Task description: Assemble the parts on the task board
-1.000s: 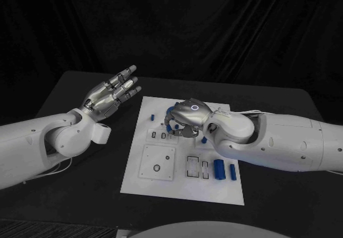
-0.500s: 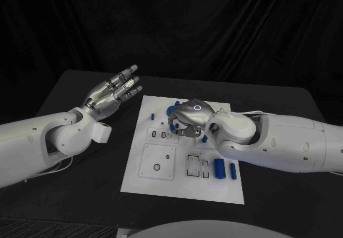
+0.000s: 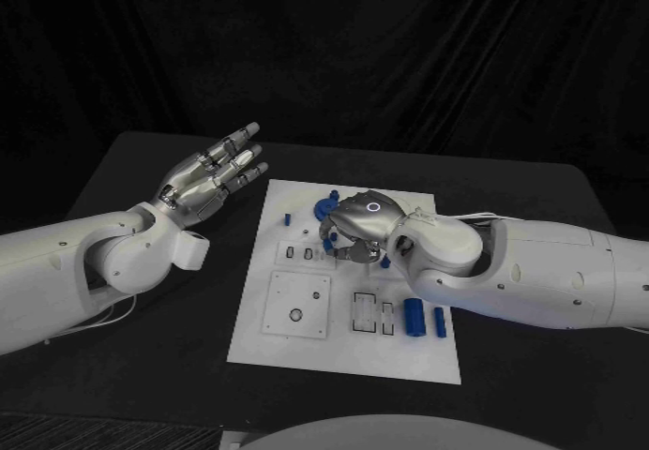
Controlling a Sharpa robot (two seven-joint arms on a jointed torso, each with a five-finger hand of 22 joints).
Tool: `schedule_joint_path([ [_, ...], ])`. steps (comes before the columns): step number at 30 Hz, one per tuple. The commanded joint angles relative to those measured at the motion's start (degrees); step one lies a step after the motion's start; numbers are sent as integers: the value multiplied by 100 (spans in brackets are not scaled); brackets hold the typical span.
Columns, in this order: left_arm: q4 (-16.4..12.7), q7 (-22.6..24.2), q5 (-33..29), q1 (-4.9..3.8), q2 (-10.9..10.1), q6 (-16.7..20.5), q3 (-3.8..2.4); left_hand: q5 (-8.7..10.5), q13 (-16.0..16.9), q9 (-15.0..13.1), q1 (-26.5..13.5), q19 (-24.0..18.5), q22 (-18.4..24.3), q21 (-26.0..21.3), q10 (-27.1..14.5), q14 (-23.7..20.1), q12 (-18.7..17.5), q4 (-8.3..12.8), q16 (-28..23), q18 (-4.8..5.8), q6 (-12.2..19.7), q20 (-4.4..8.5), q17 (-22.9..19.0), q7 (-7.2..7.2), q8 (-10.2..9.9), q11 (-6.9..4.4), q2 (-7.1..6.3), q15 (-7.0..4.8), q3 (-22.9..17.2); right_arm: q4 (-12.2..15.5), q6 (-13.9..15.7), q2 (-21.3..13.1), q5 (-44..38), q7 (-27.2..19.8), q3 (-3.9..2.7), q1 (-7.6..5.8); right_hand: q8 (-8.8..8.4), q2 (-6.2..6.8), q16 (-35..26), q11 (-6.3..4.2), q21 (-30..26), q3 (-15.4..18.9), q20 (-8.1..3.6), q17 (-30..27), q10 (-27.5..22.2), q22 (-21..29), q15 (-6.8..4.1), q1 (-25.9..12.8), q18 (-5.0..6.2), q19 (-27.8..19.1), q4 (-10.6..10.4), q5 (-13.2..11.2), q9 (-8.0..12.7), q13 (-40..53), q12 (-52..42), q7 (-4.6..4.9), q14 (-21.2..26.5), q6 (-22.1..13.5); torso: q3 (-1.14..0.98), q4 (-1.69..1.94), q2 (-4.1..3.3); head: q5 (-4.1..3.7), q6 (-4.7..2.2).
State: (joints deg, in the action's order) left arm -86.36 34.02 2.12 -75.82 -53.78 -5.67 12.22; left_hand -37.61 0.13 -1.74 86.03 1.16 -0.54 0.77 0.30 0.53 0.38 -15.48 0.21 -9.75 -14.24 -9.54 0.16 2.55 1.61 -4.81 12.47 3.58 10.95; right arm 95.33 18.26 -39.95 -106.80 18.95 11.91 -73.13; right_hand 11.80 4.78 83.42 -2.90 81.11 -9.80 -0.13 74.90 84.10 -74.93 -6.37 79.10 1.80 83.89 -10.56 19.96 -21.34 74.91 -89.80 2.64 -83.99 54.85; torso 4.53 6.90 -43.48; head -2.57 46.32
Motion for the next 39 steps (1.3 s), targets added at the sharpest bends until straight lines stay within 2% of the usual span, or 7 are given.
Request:
schedule_joint_path([
  [1, 2, 30, 12, 9, 10, -94, -5, -38, -6, -10, 52, 4, -4, 28, -9, -20, -31, 4, -7, -38, -10, -48, -2, -9, 24, 31, -1, 39, -41, 23, -39, -17, -50, 187, -3, 42, -21, -17, -20, 43, -26, 8, 38, 527, 590, -1165, 30, -21, 47, 187, 27, -8, -7, 1509, -20, 25, -413, -11, 2, -2, 2, 11, 13],
  [15, 31, -9, 12, 20, 15, -127, -5, -42, -11, -8, 63, 1, -2, 25, -22, -24, -35, 10, -8, -37, 3, -49, -3, -18, 22, 35, 0, 41, -54, 8, 6, -6, -50, 241, -3, 132, -34, -13, -36, 50, -53, 13, 47, 504, 590, -1156, 40, -42, 53, 177, 39, -26, -7, 1509, -20, 37, -409, -20, 0, 5, 0, -27, 41],
  [22, 48, -12, 12, 24, 18, -128, -5, -46, -13, -7, 69, 0, -2, 25, -28, -25, -37, 14, -9, -36, 10, -49, -4, -19, 20, 34, 0, 41, -61, -12, -34, 1, -50, 228, -3, 144, -124, 0, -54, 62, -75, 24, 72, 475, 590, -1151, 59, -116, 58, 175, 73, -70, 9, 1509, -20, 43, -406, -142, -1, -7, 0, -15, 53],
  [25, 55, -11, 12, 26, 20, -130, -5, -49, -13, -7, 73, 0, -2, 24, -30, -27, -38, 16, -9, -36, 11, -49, -4, -19, 20, 31, -1, 41, -66, -24, -47, 4, -50, 222, -3, 151, -149, 3, -55, 63, -77, 29, 76, 472, 590, -1151, 60, -142, 58, 176, 80, -102, 13, 1509, -20, 45, -407, -177, 0, -1, -1, -22, 58],
  [29, 61, -14, 12, 28, 22, -132, -5, -50, -13, -7, 77, 0, -2, 25, -30, -26, -38, 19, -9, -36, 13, -49, -4, -18, 20, 28, -2, 41, -71, -37, -74, 7, -50, 214, -3, 161, -272, 9, -66, 65, -98, 39, 86, 449, 590, -1148, 63, -223, 62, 176, 109, -224, 53, 1509, -20, 43, -406, -344, 1, 2, -4, -25, 63],
  [34, 66, -18, 12, 31, 22, -135, -5, -50, -13, -7, 77, 0, -2, 25, -30, -26, -38, 19, -9, -36, 13, -49, -4, -18, 20, 28, -2, 41, -71, -54, -78, 16, -50, 203, -3, 169, -330, 11, -74, 67, -111, 53, 88, 434, 590, -1147, 66, -285, 64, 175, 112, -337, 82, 1509, -20, 46, -404, -409, 1, 0, 1, -25, 73],
  [39, 68, -22, 12, 35, 21, -139, -5, -50, -13, -7, 77, 0, -2, 25, -30, -26, -38, 19, -9, -36, 13, -49, -4, -18, 20, 28, -2, 41, -71, -72, -77, 23, -50, 187, -3, 173, -489, 11, -105, 56, -177, 93, 89, 379, 550, -1132, 63, -406, 76, 158, 119, -614, 181, 1453, 28, 31, -394, -598, 1, 1, 0, -28, 79],
])
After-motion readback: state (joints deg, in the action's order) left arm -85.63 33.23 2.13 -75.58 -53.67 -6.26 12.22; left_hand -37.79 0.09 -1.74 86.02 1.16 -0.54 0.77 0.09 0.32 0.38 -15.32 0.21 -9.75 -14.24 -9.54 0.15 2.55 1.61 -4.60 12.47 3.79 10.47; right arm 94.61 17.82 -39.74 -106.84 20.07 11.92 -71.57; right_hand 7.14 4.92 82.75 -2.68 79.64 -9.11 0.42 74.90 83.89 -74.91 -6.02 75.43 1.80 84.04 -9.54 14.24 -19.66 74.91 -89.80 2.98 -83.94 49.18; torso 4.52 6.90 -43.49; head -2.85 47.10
